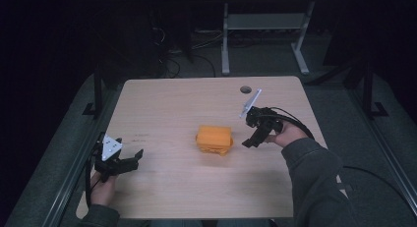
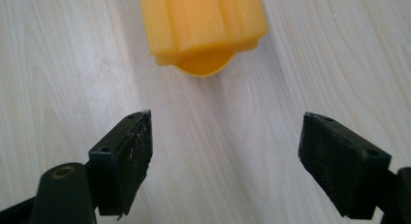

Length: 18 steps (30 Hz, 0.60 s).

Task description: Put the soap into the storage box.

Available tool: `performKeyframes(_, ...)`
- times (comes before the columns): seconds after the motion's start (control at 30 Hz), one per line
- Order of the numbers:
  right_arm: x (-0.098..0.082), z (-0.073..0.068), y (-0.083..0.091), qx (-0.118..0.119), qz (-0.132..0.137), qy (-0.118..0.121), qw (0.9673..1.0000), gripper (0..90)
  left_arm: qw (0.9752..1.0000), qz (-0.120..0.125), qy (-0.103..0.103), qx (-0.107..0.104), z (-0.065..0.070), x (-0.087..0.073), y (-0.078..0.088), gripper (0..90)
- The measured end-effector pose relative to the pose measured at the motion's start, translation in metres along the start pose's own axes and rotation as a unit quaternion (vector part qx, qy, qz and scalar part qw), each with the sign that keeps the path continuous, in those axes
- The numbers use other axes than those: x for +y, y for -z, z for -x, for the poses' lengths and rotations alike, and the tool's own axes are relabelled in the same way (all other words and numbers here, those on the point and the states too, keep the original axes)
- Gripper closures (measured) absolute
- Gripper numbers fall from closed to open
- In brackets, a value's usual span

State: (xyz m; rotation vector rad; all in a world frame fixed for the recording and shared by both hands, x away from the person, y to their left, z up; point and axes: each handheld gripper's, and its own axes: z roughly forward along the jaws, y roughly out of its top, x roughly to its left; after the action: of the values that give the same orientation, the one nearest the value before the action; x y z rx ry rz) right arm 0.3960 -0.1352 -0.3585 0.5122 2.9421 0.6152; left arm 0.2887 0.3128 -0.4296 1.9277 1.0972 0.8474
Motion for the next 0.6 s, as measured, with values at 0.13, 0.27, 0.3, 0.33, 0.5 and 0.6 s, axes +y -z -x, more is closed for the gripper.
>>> performKeyframes(0.13, -0.005, 0.0, 0.0, -0.001, 0.002, -0.004, 1.0, 19.4, 1.0, 0.001, 0.0, 0.0, 0.0, 0.0, 0.0, 14.1)
performKeyframes(0.27, -0.009, -0.001, 0.0, 0.0, 0.004, -0.005, 1.0, 19.4, 1.0, 0.001, 0.001, 0.0, 0.0, 0.0, 0.0, 14.1)
performKeyframes(0.3, -0.01, -0.002, 0.0, 0.0, 0.005, -0.007, 1.0, 19.5, 1.0, 0.001, 0.0, 0.0, 0.0, 0.0, 0.0, 14.1)
performKeyframes(0.33, -0.012, -0.001, 0.0, 0.0, 0.004, -0.007, 1.0, 19.4, 1.0, 0.001, 0.0, 0.0, 0.0, 0.0, 0.0, 14.1)
performKeyframes(0.5, -0.021, -0.003, 0.0, -0.002, 0.009, -0.012, 0.9999, 19.7, 1.0, 0.0, 0.0, 0.0, 0.0, 0.0, 0.0, 14.1)
performKeyframes(0.6, -0.026, -0.004, -0.001, -0.001, 0.011, -0.017, 0.9998, 19.7, 1.0, 0.001, 0.0, -0.002, 0.001, 0.0, 0.0, 14.1)
